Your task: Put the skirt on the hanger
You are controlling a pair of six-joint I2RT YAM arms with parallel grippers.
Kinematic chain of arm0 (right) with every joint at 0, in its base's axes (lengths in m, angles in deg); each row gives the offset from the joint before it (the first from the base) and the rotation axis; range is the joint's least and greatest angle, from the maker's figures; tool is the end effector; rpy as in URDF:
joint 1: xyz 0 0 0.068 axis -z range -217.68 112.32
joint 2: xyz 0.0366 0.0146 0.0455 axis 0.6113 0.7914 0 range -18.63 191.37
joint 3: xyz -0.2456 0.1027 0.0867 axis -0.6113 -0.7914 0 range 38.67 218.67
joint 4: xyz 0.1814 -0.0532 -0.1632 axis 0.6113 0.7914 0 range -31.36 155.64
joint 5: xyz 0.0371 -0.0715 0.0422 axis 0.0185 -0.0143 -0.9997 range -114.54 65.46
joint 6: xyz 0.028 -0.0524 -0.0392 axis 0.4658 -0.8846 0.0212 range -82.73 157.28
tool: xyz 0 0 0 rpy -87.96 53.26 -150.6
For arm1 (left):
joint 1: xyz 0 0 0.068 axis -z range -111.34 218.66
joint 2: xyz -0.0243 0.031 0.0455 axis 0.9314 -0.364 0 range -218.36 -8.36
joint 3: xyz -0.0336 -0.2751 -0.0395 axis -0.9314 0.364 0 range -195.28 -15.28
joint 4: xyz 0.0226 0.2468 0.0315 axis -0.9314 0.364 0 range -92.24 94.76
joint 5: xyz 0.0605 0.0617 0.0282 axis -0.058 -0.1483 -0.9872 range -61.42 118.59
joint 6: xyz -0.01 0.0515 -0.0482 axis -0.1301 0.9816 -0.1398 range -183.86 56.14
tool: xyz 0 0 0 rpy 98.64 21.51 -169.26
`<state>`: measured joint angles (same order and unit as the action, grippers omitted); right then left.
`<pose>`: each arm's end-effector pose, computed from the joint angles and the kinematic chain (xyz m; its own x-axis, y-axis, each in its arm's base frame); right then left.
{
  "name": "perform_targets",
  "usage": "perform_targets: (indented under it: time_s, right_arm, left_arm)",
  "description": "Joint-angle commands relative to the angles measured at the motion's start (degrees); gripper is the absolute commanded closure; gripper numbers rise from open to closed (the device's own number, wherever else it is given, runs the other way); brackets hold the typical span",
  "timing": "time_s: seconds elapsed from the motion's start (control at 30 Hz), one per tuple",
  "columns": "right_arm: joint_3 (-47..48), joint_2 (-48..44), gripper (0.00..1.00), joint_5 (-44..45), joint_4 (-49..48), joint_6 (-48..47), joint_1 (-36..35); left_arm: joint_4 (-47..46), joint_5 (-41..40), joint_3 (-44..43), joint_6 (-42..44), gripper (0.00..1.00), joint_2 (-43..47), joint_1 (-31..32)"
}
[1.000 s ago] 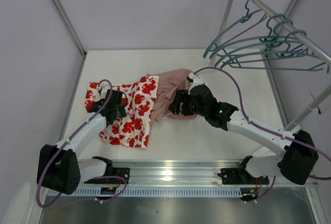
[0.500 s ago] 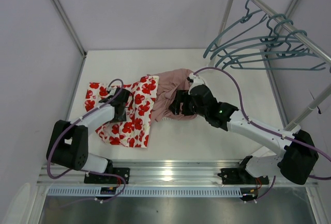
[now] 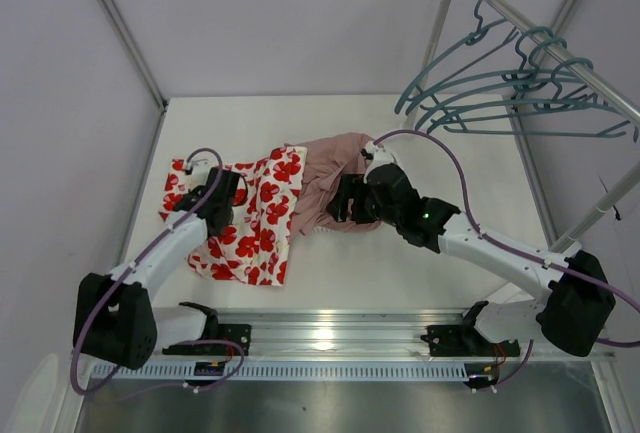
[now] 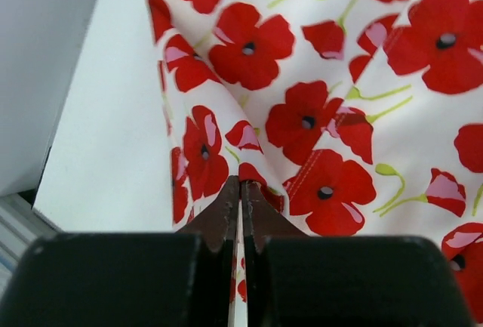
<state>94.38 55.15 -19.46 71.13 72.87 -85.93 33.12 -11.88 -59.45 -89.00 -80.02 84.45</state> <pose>0.2023 0.2187 0.2917 -0.6783 0.1107 -0.7264 -0.3658 0.8065 0.4644 0.2246 -0.0240 0.2114 -0.7420 -0.1261 -0.6585 -0.4343 0.8386 0.3289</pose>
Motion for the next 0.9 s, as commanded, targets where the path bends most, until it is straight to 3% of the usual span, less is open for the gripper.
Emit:
perform_targets:
  time_s: [0.0,0.1,0.17,0.33,0.4,0.43,0.47,0.5,0.7,0.87]
  right_arm:
    - [0.4,0.5,0.26,-0.6,-1.5,0.3,0.2]
    - [0.2,0.7,0.26,-1.2,-1.8,0.2,0.1]
    - [-0.2,0.8,0.26,-1.8,-2.0,0.2,0.1]
    - [-0.9,0.6,0.26,-2.8,-2.2,0.4,0.1]
    - [-1.1,0.5,0.26,-3.1,-2.3,0.2,0.1]
    - [-1.1,0.4,0.26,-3.3,-2.1,0.0,0.1]
    - [-1.1,0.2,0.26,-3.3,-1.9,-0.1,0.0]
    - [-1.1,0.1,0.26,-3.3,-1.7,-0.2,0.1]
    - [-0.9,-1.0,0.26,-3.0,-0.5,-1.1,0.1]
    - [-0.6,-0.8,0.26,-3.5,-0.7,-1.1,0.0]
  left_arm:
    - [2.2,-5.4,-0.3,-4.4,0.99,4.9,-1.8]
    - [3.1,-7.9,2.8,-7.8,1.00,9.2,-4.0]
    - [5.8,-12.0,5.6,-15.2,1.00,13.0,-5.6]
    - [9.6,-13.6,7.6,-23.3,1.00,19.6,-8.1]
    - [13.7,-13.0,8.4,-29.7,0.77,21.1,-10.7]
    - [15.6,-13.1,8.6,-32.7,0.57,21.4,-11.4]
    - [17.2,-13.1,9.0,-37.8,0.16,21.6,-12.6]
    - [19.5,-12.8,9.1,-39.3,0.02,21.7,-13.0]
    - [26.9,-13.2,5.0,-48.8,0.00,22.2,-13.9]
    - [10.9,-5.5,2.6,-28.0,0.00,25.3,-13.9]
